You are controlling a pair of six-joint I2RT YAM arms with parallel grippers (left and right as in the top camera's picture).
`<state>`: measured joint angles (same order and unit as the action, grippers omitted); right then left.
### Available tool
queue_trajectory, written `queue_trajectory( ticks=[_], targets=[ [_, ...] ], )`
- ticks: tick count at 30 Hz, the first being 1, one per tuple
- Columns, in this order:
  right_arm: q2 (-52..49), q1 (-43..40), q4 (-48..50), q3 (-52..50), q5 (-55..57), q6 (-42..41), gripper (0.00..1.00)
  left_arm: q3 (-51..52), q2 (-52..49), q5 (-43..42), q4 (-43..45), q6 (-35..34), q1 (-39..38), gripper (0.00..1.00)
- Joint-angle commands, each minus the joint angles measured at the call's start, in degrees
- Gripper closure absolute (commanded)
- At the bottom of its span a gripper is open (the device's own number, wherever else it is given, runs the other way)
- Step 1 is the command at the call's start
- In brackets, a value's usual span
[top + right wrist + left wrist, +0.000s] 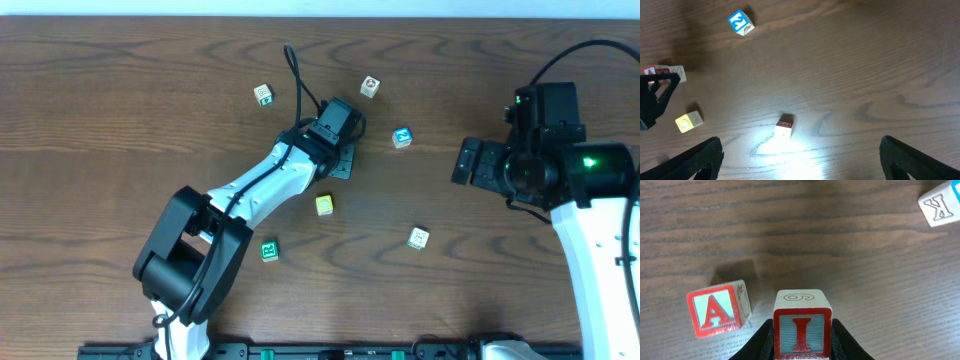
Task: Spell out Ai2
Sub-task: 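Align the held 'I' block to the right of the 'A' block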
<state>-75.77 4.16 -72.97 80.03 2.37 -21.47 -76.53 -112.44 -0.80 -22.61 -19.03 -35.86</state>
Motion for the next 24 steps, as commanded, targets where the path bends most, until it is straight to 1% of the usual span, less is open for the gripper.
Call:
queue_trajectory(
  ticks=[1, 9, 14, 24],
  targets=[
    [0.5, 0.42, -0.15, -0.2, 0.61, -0.37, 0.01, -1.33, -0.7, 2.67, 1.05, 0.59, -0.17, 0.85],
    [0.5, 0.42, -0.11, -0.2, 0.61, -0.39, 0.01, -1.33, -0.7, 4.17, 2.19, -1.16, -0.17, 0.86],
    [0.5, 0.42, -0.13, -0.2, 0.61, -0.39, 0.01, -1.33, -0.7, 7.15, 1.95, -1.55, -0.17, 0.85],
    [0.5, 0.42, -0.13, -0.2, 0.61, -0.42, 0.01, -1.31, -0.7, 6.4, 1.29, -2.89, -0.17, 0.86]
  ],
)
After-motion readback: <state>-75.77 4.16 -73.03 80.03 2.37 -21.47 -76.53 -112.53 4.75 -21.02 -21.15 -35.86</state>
